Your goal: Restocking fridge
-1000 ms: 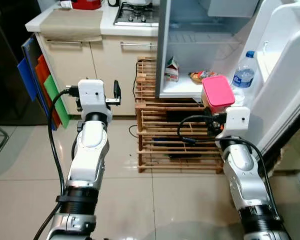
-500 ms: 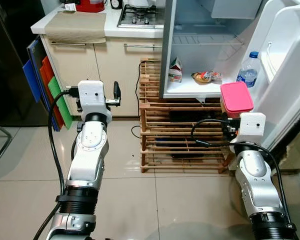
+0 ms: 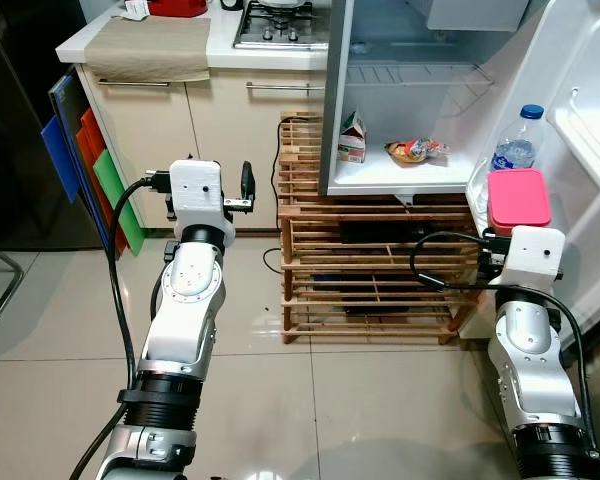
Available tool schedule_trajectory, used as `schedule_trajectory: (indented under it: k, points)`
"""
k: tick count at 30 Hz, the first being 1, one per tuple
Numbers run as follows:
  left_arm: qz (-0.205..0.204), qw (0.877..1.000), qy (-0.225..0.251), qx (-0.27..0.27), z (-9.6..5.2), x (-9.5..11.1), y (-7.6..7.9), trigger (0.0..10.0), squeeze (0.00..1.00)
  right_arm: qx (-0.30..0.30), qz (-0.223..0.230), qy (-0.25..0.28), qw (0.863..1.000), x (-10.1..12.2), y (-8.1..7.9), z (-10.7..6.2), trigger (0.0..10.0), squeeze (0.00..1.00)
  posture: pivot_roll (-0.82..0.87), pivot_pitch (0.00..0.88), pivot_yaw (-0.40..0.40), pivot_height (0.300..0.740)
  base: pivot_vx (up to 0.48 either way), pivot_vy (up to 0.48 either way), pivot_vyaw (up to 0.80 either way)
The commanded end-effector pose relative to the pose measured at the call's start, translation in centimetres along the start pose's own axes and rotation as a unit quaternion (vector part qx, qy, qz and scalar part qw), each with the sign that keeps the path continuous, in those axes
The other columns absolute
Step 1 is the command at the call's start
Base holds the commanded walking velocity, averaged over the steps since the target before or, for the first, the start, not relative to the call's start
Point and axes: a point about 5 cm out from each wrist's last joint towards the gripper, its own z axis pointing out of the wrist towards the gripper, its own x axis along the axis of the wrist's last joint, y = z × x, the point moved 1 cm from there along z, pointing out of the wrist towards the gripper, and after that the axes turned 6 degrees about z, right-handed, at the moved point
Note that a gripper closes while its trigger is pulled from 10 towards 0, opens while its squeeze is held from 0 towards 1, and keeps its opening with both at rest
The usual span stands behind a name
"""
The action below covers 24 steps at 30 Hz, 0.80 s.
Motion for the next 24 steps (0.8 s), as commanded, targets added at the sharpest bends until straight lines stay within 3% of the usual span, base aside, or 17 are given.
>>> schedule_trajectory:
  k: [1,7,11,20,24]
  points:
    - [-0.003,1.0,0.007,-0.008,0.3,0.4,0.3,10.0,0.0,0.007,0.007,0.007,1.0,0.6,-0.2,0.4,0.0,0.0,-0.07,0.0,0.023,0.74,0.0,0.0,0.0]
    - [-0.007,1.0,0.013,-0.015,0.3,0.7,0.5,10.0,0.0,0.042,0.008,0.04,0.998,1.9,-1.4,0.6,0.0,0.0,-0.07,0.0,0.024,0.74,0.0,0.0,0.0]
    - [-0.007,1.0,0.014,-0.015,0.4,0.7,0.5,10.0,0.0,-0.032,-0.018,0.027,0.999,1.3,1.3,1.0,0.0,0.0,-0.07,0.0,0.023,0.74,0.0,0.0,0.0]
    - [-0.009,1.0,0.013,-0.017,0.3,0.6,0.4,10.0,0.0,-0.108,-0.026,-0.009,0.994,-0.3,5.6,0.6,0.0,0.0,-0.07,0.0,0.031,0.74,0.0,0.0,0.0]
    - [-0.009,1.0,0.012,-0.019,0.3,0.6,0.4,10.0,0.0,-0.127,-0.026,-0.016,0.991,-0.5,6.6,0.6,0.0,0.0,-0.07,0.0,0.037,0.74,0.0,0.0,0.0]
